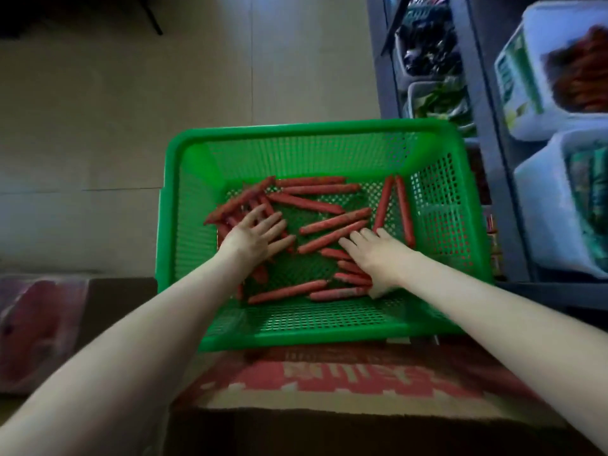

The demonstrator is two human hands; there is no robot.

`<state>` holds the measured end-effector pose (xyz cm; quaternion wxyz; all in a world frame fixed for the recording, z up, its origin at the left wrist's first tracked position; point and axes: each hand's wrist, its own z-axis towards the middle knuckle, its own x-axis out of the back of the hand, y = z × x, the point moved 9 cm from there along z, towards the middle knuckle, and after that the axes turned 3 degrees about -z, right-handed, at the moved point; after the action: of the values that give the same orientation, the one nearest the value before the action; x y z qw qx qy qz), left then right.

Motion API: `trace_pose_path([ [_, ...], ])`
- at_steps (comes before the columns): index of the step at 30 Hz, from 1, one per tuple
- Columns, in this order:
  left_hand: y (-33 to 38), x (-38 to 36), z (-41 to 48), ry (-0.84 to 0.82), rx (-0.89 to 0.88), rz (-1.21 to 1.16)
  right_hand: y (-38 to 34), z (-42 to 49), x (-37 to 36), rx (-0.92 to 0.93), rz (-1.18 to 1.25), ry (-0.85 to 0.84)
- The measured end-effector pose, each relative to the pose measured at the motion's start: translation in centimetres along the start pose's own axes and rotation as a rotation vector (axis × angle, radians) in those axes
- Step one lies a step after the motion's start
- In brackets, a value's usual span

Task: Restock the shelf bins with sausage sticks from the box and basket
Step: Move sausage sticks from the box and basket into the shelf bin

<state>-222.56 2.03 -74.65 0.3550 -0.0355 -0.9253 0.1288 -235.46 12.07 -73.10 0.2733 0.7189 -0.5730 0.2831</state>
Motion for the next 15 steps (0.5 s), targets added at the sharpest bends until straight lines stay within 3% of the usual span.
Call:
trace_pose_path([
  [6,-0.5,3.3,1.8,0.166,0.031,0.024,-1.7,0.4,-0.8,0.055,-0.039,0.089],
  [9,-0.8,3.9,1.7,0.131,-0.016,0.049,-1.2,0.7,0.7,0.064,0.027,0.164],
  [12,-0.9,4.1,1.6,0.048,-0.069,0.114,-0.9,-0.4,2.1,0.057,0.04,0.322],
  [15,-0.5,4.2,0.9,0.084,-0.138,0.188,0.1,-2.6,3.2,0.002,0.013,0.529],
])
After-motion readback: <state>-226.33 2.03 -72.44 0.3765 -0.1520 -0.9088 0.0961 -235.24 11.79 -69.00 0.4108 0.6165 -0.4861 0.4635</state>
